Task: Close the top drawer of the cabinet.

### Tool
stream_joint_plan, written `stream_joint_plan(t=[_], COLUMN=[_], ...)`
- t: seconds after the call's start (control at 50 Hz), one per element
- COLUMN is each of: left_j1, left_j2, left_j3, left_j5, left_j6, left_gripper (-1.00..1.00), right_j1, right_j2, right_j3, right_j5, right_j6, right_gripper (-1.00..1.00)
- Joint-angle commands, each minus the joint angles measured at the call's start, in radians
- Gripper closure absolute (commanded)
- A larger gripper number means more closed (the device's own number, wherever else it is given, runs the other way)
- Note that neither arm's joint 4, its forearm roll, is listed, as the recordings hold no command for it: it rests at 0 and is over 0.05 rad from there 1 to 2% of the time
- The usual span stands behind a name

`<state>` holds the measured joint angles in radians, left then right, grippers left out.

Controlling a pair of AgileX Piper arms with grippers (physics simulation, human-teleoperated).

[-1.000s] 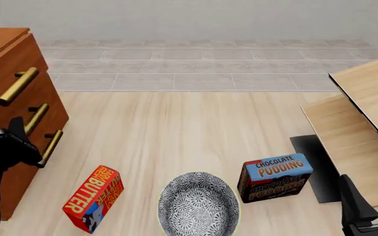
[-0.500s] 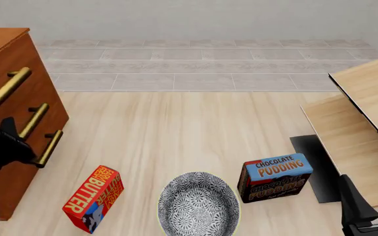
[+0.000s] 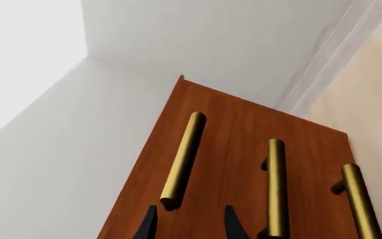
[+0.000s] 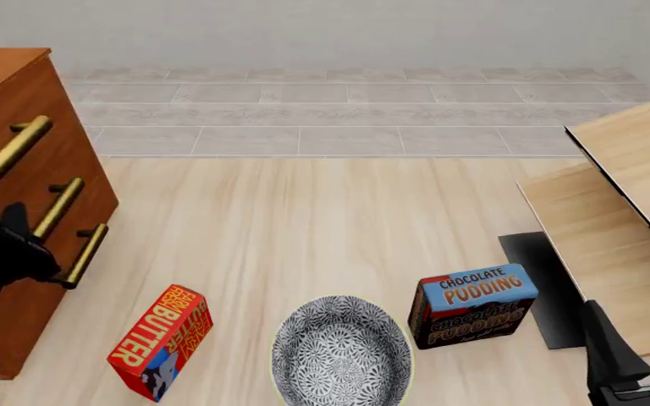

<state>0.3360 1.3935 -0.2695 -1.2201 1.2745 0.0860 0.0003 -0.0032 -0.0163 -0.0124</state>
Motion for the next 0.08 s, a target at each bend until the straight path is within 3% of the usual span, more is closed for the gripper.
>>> stream_joint_plan(t=[0.02, 0.08], left_j1=[0.134, 0.137], left_j2=[0.059, 0.034], left_j3=[0.064, 0.1], left_j5=[0.0, 0.0], left_j6=[-0.185, -0.245], left_gripper=[-1.0, -1.0], right_j1=[-0.004, 0.0], right_j2=[0.0, 0.0], right_j3=[0.003, 0.003], right_j5=[0.003, 0.011], right_j6=[0.004, 0.001], right_gripper=[-1.0, -1.0])
